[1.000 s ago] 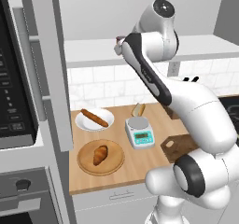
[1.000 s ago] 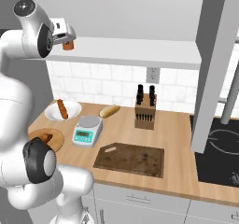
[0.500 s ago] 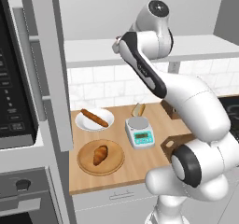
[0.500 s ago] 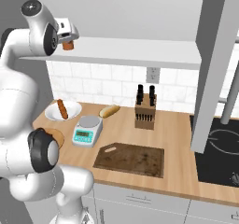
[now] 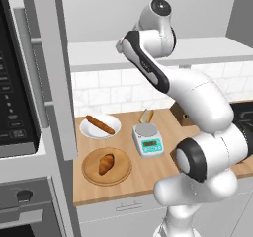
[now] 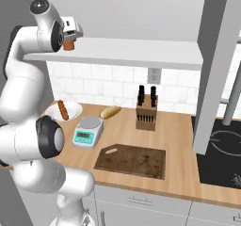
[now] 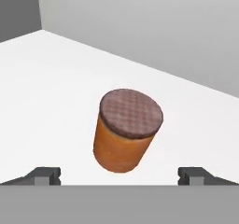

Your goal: From the different types of pastries on the counter, select a croissant and place it on the cutting board. Then retrieve a jar of jam from the cabinet and place it alongside the croissant on the cutting board.

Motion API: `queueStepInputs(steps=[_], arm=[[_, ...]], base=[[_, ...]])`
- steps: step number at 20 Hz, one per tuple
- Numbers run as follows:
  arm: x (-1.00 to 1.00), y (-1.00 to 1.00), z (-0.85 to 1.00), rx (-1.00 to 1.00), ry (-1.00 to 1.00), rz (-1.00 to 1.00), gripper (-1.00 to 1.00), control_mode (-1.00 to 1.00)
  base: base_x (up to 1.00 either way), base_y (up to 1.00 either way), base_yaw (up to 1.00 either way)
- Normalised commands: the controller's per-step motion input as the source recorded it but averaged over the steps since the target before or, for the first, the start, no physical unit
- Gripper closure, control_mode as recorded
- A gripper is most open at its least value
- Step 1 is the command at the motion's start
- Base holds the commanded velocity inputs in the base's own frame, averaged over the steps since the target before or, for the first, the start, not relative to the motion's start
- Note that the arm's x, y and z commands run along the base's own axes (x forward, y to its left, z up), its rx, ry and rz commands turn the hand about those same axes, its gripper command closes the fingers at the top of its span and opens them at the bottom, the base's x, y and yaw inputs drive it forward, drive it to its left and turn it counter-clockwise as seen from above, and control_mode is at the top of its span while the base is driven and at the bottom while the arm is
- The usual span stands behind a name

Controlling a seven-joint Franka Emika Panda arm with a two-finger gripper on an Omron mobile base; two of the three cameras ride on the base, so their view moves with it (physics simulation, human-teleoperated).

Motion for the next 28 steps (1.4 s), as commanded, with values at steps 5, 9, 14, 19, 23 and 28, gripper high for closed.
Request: queueStepInputs(steps=[5,9,14,19,23,28], arm=[[0.23,0.02,0.0,0.0,0.02,0.0,-1.0,-1.0],[0.02,0.14,-0.02,0.0,0.1,-0.06,-1.0,-1.0],[0.09,0.24,-0.03,0.0,0.09,-0.09,-1.0,-1.0],[0.29,0.03,-0.08,0.0,0.0,-0.01,-1.0,-1.0],[0.28,0.0,-0.1,0.0,0.0,0.0,-1.0,-1.0],[0.15,0.0,-0.1,0.0,0.0,0.0,1.0,-1.0]], base=[[0.0,0.0,0.0],[0.0,0.0,0.0],[0.0,0.0,0.0],[0.0,0.0,0.0],[0.0,0.0,0.0],[0.0,0.0,0.0]])
